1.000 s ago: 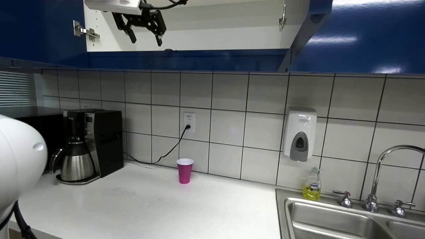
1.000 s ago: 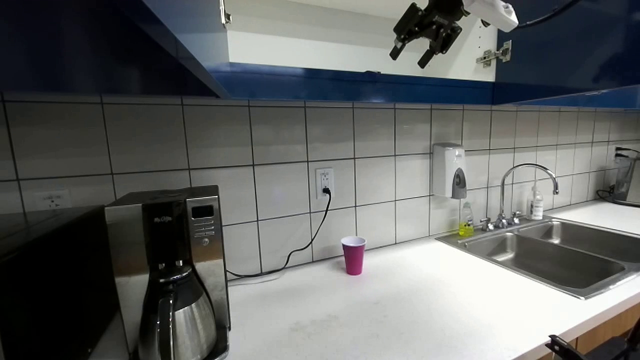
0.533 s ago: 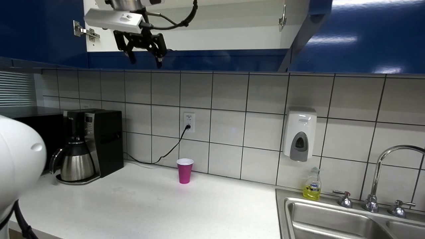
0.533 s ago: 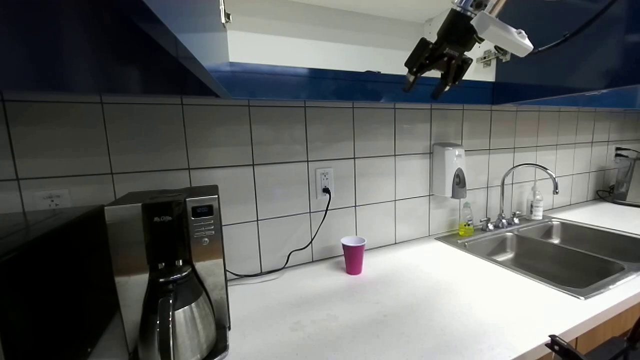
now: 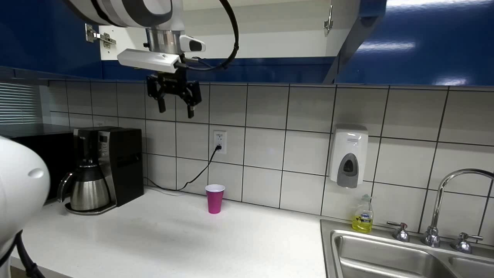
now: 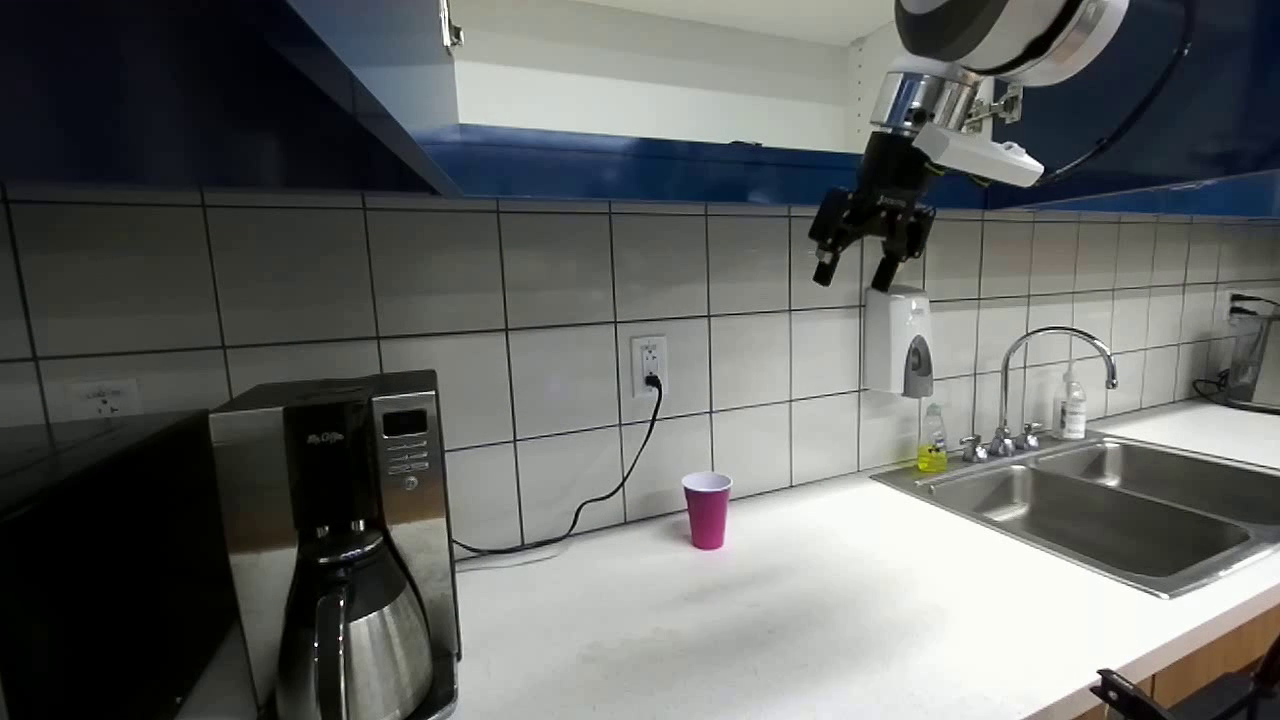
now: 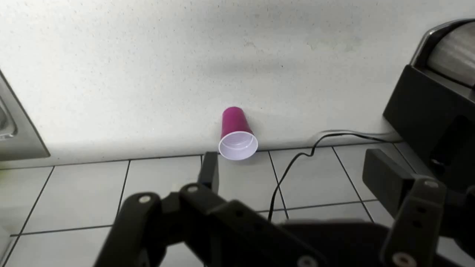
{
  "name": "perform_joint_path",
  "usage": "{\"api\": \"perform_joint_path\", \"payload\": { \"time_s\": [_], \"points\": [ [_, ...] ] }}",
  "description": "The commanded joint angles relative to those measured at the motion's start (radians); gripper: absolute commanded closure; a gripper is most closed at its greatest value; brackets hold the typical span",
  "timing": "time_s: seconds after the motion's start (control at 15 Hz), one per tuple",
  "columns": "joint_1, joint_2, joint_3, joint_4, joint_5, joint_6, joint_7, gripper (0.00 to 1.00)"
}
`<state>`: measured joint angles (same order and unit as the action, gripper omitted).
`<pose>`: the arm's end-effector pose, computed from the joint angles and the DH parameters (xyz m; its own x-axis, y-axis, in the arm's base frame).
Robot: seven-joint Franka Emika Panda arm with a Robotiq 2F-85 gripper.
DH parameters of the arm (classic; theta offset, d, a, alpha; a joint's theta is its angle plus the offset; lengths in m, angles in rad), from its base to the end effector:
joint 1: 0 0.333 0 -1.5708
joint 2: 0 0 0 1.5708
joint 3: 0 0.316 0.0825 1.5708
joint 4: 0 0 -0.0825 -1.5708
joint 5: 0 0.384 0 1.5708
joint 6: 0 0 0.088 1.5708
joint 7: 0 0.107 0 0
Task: Put the candy bar in the open cabinet
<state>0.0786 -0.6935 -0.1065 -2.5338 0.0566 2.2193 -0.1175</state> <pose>0.3754 -0.0134 0.5378 0.9254 0.0546 0.3751 0.0905 -0.9928 -0.0788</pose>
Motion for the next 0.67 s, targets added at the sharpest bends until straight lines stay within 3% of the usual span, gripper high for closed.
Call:
{"api": "perform_joint_path", "payload": {
  "time_s": [0.0, 0.6],
  "points": [
    [-0.029, 0.1, 0.022, 0.018, -0.014, -0.019, -0.002, 0.0],
    [-0.022, 0.147, 0.045, -0.123, -0.067, 0.089, -0.046, 0.0]
  ]
}}
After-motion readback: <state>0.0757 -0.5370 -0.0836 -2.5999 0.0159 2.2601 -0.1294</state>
